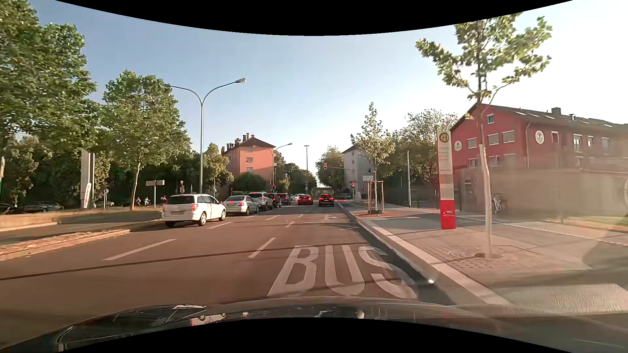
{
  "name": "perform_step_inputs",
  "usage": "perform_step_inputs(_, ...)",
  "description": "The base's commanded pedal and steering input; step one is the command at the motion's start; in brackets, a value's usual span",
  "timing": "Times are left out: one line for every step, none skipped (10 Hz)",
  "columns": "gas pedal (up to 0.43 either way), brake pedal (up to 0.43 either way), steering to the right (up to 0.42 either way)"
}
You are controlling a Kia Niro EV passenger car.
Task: Follow the waypoints while adhering to traffic rules and regulations
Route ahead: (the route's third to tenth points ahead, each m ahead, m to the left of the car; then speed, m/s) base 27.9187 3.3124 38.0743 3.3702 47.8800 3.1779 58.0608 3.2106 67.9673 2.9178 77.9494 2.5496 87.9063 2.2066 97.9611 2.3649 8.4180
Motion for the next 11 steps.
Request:
perform_step_inputs(0.000, 0.171, 0.004)
perform_step_inputs(0.000, 0.171, 0.003)
perform_step_inputs(0.000, 0.171, 0.003)
perform_step_inputs(0.000, 0.165, 0.003)
perform_step_inputs(0.000, 0.165, 0.003)
perform_step_inputs(0.000, 0.165, 0.003)
perform_step_inputs(0.000, 0.165, 0.003)
perform_step_inputs(0.000, 0.165, 0.003)
perform_step_inputs(0.000, 0.165, 0.003)
perform_step_inputs(0.000, 0.171, 0.003)
perform_step_inputs(0.000, 0.171, 0.003)
